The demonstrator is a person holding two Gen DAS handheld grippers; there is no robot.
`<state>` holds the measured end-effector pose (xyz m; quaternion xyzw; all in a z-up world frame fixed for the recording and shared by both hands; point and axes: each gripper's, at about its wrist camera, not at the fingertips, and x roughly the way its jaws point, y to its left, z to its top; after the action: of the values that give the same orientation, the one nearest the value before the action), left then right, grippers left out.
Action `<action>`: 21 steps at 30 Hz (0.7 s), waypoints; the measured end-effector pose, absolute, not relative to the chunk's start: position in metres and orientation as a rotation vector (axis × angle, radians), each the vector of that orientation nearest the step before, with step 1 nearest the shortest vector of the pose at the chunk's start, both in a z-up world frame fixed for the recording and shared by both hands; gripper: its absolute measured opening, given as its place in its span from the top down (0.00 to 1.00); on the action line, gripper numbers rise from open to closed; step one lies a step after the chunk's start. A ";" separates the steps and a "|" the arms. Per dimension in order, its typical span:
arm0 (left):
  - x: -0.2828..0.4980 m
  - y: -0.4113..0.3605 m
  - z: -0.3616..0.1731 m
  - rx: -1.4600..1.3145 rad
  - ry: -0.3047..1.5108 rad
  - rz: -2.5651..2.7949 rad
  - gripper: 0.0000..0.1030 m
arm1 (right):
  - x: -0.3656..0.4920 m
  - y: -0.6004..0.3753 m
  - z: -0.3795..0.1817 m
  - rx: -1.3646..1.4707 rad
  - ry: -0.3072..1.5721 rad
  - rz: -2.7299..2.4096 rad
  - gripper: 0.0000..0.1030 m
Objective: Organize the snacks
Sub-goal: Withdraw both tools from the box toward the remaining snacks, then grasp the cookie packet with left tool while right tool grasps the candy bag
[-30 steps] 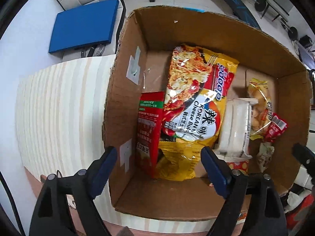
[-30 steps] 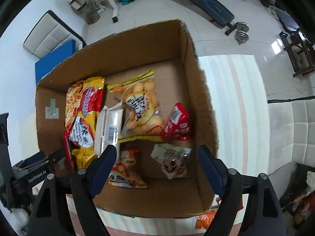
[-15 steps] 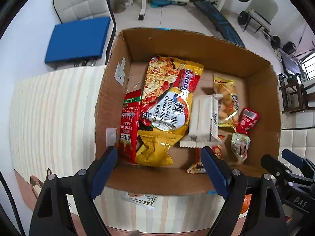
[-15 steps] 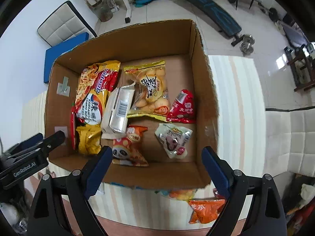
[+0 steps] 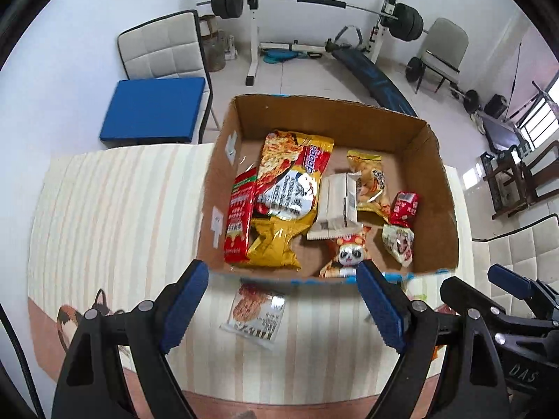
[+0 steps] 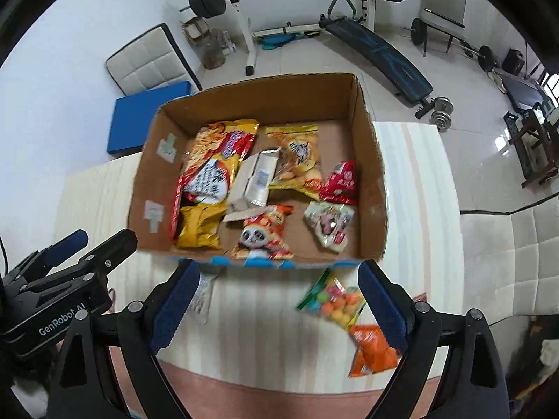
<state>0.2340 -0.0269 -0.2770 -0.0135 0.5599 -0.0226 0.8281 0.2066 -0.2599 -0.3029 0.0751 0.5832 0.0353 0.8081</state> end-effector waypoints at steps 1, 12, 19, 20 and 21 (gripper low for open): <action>0.227 -0.025 -0.277 -0.031 1.188 -0.047 0.16 | 0.201 -0.261 -0.303 0.170 1.249 0.076 0.08; 0.203 0.007 -0.380 -0.042 1.402 0.039 0.16 | 0.166 -0.323 -0.403 0.476 1.416 -0.041 0.08; 0.215 0.008 -0.440 -0.085 1.511 0.053 0.16 | 0.170 -0.350 -0.477 0.717 1.466 -0.134 0.08; 0.218 0.008 -0.446 -0.095 1.521 0.052 0.16 | 0.170 -0.352 -0.484 0.741 1.467 -0.149 0.08; 0.220 0.007 -0.449 -0.098 1.523 0.050 0.16 | 0.171 -0.353 -0.490 0.757 1.468 -0.157 0.08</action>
<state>0.2202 0.0072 -0.4491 -0.0445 0.6897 0.0228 0.7223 0.1709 -0.3527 -0.4904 0.3364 0.6525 -0.0696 0.6754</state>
